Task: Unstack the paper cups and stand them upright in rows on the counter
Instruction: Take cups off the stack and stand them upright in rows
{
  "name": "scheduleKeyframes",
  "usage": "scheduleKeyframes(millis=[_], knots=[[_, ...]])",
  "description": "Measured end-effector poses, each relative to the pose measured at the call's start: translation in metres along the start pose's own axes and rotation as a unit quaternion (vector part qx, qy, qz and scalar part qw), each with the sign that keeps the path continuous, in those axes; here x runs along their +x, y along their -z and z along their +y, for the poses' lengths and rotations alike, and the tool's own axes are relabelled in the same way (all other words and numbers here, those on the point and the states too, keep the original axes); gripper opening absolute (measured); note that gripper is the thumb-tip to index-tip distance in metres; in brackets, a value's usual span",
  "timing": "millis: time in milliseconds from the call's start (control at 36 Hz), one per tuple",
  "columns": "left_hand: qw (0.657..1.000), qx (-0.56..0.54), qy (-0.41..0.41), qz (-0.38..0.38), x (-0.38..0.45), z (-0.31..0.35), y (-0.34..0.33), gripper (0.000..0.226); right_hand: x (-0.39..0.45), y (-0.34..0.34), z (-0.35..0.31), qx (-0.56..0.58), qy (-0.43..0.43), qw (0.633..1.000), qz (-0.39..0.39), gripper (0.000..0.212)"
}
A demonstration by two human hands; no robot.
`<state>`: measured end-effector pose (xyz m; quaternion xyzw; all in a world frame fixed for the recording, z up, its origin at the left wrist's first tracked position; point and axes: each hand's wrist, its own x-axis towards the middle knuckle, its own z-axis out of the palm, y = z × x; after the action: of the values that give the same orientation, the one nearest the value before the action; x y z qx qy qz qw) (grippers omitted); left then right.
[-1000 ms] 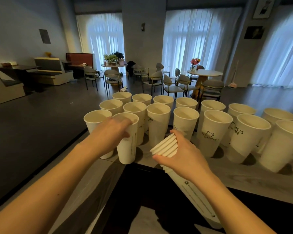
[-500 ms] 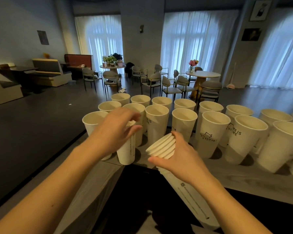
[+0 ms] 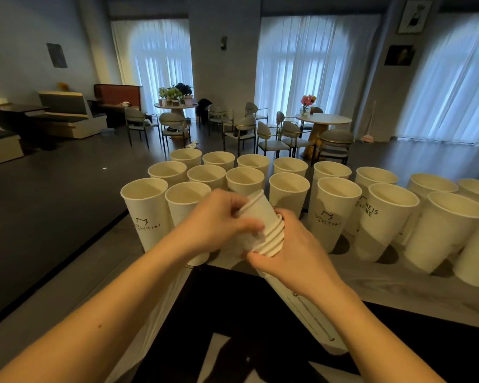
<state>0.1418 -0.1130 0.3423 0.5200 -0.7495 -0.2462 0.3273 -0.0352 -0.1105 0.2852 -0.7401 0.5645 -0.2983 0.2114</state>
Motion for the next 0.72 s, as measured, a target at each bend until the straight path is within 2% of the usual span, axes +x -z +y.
scheduleKeyframes(millis=[111,167,333,389,556,722], knots=[[0.983,0.102,-0.063,0.140,0.010,0.011,0.022,0.024,-0.001,0.007,0.016,-0.031,-0.041,0.999,0.007,0.088],[0.969,0.152,-0.094,0.167,0.012,0.014,0.026,0.023,-0.001,0.011,0.025,-0.066,-0.075,0.995,0.003,0.096],[0.950,0.298,-0.093,0.025,0.017,0.004,-0.006,0.013,-0.001,0.018,0.037,-0.074,-0.114,0.991,-0.010,0.105],[0.931,0.351,-0.105,0.005,0.020,-0.003,-0.015,0.021,-0.001,0.019,0.036,-0.062,-0.115,0.991,-0.011,0.106],[0.904,0.411,-0.118,0.014,0.027,-0.013,-0.019,0.026,-0.002,0.021,0.034,-0.045,-0.112,0.993,-0.010,0.105],[0.906,0.407,-0.116,0.011,0.032,-0.019,-0.017,0.026,-0.002,0.021,0.033,-0.037,-0.106,0.994,-0.010,0.105]])
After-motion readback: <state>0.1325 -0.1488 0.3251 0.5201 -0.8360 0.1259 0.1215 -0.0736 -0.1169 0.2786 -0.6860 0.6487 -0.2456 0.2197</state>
